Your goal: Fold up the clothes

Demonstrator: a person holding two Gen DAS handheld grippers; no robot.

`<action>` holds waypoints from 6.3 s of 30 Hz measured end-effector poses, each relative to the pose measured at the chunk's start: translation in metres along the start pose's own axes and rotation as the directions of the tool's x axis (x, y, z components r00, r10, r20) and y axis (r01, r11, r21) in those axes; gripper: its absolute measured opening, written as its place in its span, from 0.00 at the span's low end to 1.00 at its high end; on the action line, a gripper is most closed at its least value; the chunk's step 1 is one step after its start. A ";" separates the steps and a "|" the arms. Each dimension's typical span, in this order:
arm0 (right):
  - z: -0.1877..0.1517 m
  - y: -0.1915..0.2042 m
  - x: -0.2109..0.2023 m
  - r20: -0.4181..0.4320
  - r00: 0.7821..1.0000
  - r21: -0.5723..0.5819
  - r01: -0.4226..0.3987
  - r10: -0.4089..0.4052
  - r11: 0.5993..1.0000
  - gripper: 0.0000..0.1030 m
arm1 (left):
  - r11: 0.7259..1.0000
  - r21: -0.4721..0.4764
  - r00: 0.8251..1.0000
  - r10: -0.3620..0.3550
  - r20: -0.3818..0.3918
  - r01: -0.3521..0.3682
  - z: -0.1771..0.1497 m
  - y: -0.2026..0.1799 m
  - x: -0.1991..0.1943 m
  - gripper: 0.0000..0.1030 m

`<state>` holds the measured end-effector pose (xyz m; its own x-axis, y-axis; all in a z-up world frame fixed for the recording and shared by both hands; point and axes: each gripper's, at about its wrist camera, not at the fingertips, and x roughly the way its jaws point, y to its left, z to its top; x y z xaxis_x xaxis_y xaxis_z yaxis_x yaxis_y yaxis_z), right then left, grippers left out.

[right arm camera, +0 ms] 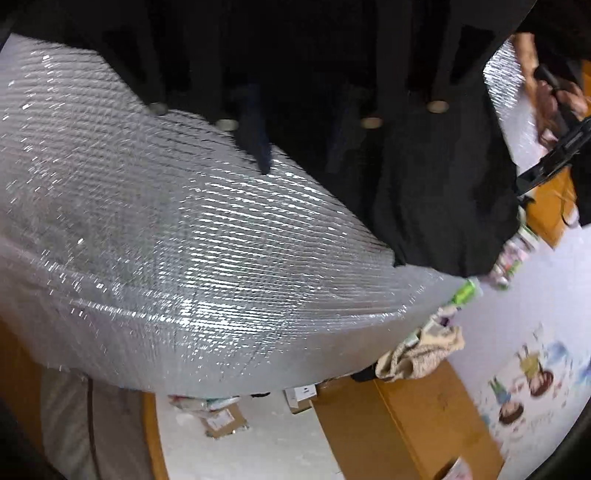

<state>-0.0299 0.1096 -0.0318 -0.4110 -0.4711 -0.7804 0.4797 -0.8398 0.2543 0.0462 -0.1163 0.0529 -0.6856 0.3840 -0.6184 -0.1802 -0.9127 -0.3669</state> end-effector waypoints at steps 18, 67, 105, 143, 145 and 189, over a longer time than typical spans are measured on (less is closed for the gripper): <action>-0.026 0.009 -0.025 0.052 0.998 0.060 -0.031 0.028 0.998 0.15 | 1.000 -0.016 0.998 0.012 -0.061 -0.013 -0.032 0.002 0.003 0.02; -0.107 0.022 -0.068 0.168 0.933 0.051 0.314 -0.318 0.948 0.16 | 0.942 -0.078 0.945 0.328 0.009 -0.327 -0.007 0.015 0.019 0.03; -0.126 0.060 -0.091 0.257 0.955 0.008 0.155 -0.152 0.988 0.19 | 0.921 -0.195 0.920 0.367 0.137 -0.338 -0.018 0.045 -0.042 0.11; -0.090 0.124 0.004 0.126 0.992 -0.098 -0.009 0.021 0.995 0.20 | 0.642 -0.765 0.900 0.365 0.238 -0.058 -0.048 0.210 -0.101 0.46; -0.090 0.125 0.004 0.125 0.992 -0.097 -0.009 0.021 0.995 0.20 | 0.646 -0.760 0.904 0.363 0.226 -0.069 -0.045 0.210 -0.100 0.46; -0.095 0.096 -0.017 0.164 0.986 0.058 -0.024 0.015 0.998 0.20 | 0.962 0.183 0.979 -0.198 -0.055 0.205 0.011 -0.072 0.030 0.15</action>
<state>0.0971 0.0625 -0.0484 -0.5255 -0.5212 -0.6725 0.4435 -0.8423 0.3062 0.0309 -0.0402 0.0690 -0.5966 0.5641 -0.5709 -0.4425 -0.8246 -0.3523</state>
